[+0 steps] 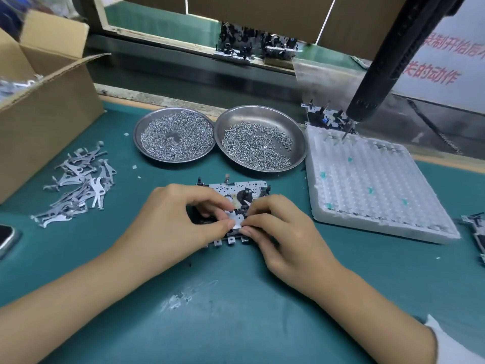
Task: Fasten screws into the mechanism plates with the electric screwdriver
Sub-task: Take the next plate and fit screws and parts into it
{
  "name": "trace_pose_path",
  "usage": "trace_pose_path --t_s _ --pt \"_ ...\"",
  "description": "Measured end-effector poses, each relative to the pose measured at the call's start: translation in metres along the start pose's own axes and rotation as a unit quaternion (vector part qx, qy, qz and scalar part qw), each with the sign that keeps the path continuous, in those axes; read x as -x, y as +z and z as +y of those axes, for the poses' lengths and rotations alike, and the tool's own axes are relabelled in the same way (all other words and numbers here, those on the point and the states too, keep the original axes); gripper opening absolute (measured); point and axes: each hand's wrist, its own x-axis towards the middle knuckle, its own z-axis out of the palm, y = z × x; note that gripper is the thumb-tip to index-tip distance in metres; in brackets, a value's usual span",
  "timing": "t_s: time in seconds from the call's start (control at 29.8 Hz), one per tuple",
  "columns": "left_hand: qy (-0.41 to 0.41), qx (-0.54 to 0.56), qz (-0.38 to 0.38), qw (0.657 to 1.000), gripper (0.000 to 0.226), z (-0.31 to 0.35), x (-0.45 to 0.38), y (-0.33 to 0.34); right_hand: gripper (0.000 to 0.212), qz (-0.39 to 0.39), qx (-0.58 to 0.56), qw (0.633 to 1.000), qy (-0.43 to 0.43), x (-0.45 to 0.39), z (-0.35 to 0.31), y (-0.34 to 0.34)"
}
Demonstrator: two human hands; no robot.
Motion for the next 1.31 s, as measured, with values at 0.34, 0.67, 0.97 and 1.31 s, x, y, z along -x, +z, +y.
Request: trace_pose_path --t_s 0.34,0.67,0.97,1.31 --pt "-0.029 0.047 -0.032 0.998 0.018 -0.005 -0.007 -0.002 0.008 0.032 -0.005 0.999 0.023 -0.001 -0.003 0.003" --pt "-0.01 0.06 -0.06 0.996 0.02 -0.01 -0.011 -0.003 0.013 0.071 -0.185 0.97 0.14 -0.006 0.001 -0.003" --pt "0.069 -0.106 0.145 0.981 0.007 -0.015 -0.039 -0.023 0.011 0.095 -0.195 0.965 0.149 -0.004 0.001 0.001" --pt "-0.068 -0.295 0.111 0.947 0.021 -0.034 -0.101 -0.03 0.013 0.103 -0.188 0.966 0.144 -0.003 0.001 0.002"
